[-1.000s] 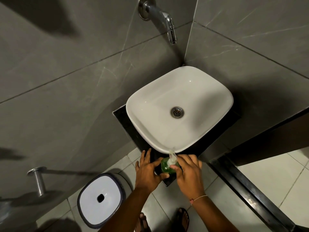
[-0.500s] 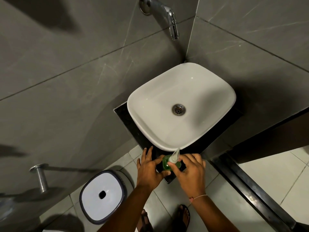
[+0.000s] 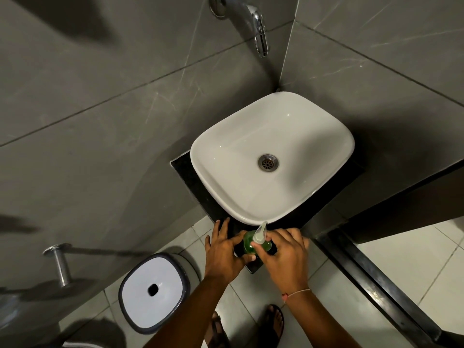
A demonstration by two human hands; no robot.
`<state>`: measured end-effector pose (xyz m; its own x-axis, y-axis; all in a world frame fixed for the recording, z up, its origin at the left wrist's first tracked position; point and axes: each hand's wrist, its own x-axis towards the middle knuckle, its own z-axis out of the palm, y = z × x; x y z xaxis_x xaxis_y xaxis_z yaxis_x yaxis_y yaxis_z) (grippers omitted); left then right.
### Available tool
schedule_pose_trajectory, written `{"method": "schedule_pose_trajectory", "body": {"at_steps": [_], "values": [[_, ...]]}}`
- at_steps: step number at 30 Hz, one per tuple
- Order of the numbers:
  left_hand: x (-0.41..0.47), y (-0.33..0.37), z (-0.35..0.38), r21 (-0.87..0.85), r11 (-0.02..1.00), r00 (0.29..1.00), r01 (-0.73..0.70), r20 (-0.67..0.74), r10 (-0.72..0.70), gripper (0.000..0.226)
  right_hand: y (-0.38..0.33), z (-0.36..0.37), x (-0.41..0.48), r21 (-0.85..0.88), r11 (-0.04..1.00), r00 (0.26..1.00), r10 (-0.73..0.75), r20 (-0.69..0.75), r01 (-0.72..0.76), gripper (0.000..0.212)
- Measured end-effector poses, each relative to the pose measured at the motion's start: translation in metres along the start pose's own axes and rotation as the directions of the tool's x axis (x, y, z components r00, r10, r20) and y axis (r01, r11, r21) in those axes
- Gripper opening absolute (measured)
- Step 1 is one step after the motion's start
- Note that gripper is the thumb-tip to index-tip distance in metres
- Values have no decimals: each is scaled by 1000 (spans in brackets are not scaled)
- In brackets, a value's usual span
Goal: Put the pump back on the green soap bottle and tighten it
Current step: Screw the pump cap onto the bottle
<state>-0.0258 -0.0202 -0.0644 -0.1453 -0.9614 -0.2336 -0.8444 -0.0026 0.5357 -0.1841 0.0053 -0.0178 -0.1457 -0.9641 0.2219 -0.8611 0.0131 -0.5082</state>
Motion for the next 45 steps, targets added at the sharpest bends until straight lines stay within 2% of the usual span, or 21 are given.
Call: {"method": "schedule_pose_trajectory", "body": {"at_steps": [5,8,11,14,17,20,24,28,30,33,38,41,43,45], "values": [[0,0,0,12,1000,1000,2,14,-2,68,-8,0,2,17,999,999,44,5,-44,28],[-1,0,0,6,1000,1000,0,14,0,69,-18,3,0,71,985,987,158,6,-158,44],[-1,0,0,-9,1000,1000,-1,5,1,67,-20,6,1,88,961,964,257,70,-262,53],[0,0,-1,-16,1000,1000,-7,6,7,67,-10,5,-4,209,951,972,210,107,-228,51],[0,0,1,-24,1000,1000,-6,2,6,70,2,5,-5,322,927,981,173,90,-193,29],[0,-1,2,-21,1000,1000,3,2,-3,70,0,10,2,371,889,963,247,106,-269,40],[1,-3,3,3,1000,1000,5,16,-5,69,-5,10,0,363,898,968,233,91,-250,47],[1,-2,1,-5,1000,1000,-4,21,4,69,1,5,-2,374,916,989,131,62,-145,37],[1,-1,1,-14,1000,1000,-3,21,3,67,-4,8,-2,385,901,980,189,59,-197,29],[0,0,0,-27,1000,1000,0,16,0,66,-13,11,1,358,890,958,275,75,-284,41],[-1,1,-2,-5,1000,1000,-9,26,9,67,0,5,-4,294,948,989,88,122,-121,39],[-1,2,-2,-6,1000,1000,-4,24,4,66,-2,7,-1,289,940,983,162,84,-180,28],[-1,2,-2,-6,1000,1000,-5,20,5,66,-10,11,3,280,924,965,249,84,-262,45],[-1,1,-2,-7,1000,1000,-5,17,5,67,-14,14,4,270,922,961,260,95,-276,50]]}}
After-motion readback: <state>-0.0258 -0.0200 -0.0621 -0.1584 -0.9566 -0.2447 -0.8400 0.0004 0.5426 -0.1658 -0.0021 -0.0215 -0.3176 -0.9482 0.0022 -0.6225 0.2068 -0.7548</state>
